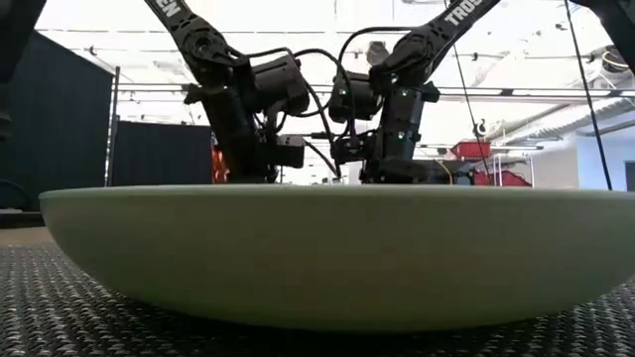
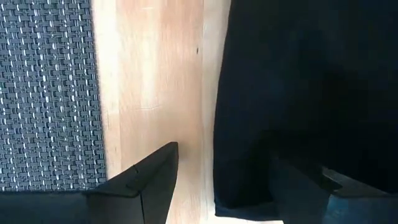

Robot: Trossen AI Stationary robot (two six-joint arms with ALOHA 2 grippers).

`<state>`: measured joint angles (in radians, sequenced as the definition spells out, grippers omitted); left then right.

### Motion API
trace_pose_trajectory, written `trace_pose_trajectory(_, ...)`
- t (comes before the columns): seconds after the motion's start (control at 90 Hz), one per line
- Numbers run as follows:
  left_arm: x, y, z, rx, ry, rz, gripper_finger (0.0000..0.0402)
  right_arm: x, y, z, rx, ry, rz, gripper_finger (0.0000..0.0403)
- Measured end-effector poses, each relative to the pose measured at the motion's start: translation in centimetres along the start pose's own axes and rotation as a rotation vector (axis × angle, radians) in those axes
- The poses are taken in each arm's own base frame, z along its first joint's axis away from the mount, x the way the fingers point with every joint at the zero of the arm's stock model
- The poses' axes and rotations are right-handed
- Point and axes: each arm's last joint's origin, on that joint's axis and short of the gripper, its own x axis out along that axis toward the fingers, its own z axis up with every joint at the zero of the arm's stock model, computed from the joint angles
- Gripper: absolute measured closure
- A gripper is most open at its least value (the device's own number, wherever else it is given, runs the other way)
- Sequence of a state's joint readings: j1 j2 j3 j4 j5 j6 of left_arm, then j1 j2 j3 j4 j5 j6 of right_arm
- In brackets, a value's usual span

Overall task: Set table place
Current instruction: Put the black table napkin on the gray table mat

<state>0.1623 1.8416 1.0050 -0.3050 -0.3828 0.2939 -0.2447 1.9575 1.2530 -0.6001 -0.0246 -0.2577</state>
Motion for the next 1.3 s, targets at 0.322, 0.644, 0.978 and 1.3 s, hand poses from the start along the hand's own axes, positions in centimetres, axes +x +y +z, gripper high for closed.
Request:
trace_pose_trajectory(0.322,-1.9,0.1,0.8,-0.037,-0.037,-0.141,0.0324,0.0,0.0,0.2,-0.002,-0.017,0.0,0.0188)
trace_pose_trajectory(0.644,-2.5,0.4,0.8,-0.028,-0.003,-0.16,0.0297,0.0,0.0,0.2,-0.017,-0.026,0.001,0.0188)
trace_pose_trajectory(0.978,-2.5,0.5,0.6,-0.023,0.026,-0.107,0.0217,0.0,-0.2,0.2,-0.037,-0.029,0.001,0.0188)
trace_pose_trajectory(1.3,-0.9,-0.1,0.3,-0.014,0.069,-0.14,0.0214,0.0,-0.6,0.1,-0.032,-0.028,0.003,0.0188)
